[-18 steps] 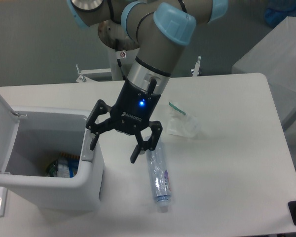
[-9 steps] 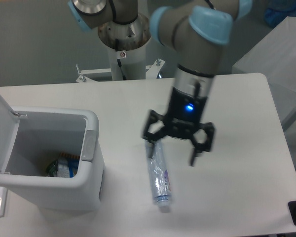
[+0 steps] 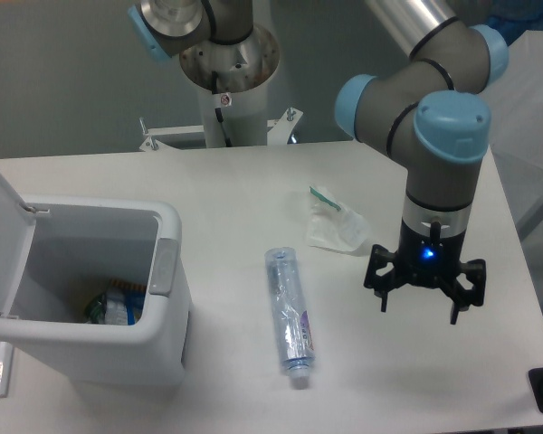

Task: Open the trash can

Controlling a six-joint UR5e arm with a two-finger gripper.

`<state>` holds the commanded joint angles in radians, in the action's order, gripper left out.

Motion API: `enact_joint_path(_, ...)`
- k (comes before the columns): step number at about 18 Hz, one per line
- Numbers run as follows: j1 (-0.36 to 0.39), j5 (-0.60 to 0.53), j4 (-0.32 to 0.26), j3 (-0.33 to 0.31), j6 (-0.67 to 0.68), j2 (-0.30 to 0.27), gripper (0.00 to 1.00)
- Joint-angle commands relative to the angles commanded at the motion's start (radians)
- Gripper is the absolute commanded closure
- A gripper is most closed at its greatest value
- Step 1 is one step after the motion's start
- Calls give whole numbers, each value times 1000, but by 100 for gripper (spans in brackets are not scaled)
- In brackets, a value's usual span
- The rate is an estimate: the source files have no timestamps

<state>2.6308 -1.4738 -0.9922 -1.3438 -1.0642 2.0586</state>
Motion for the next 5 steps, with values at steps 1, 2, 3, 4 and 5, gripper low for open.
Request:
enact_joint_path(1,0,-40,-31,2,-37,2,0)
enact_joint_path(2,-2,-72,-54,9,-65,3,0)
enact_joint_path(3,-3,-85,-72,23,-79,6,0)
enact_joint_path(4,-3,-86,-92,32,-83,9,0)
enact_joint_path(5,-3,-86,-106,37,-82,11,0)
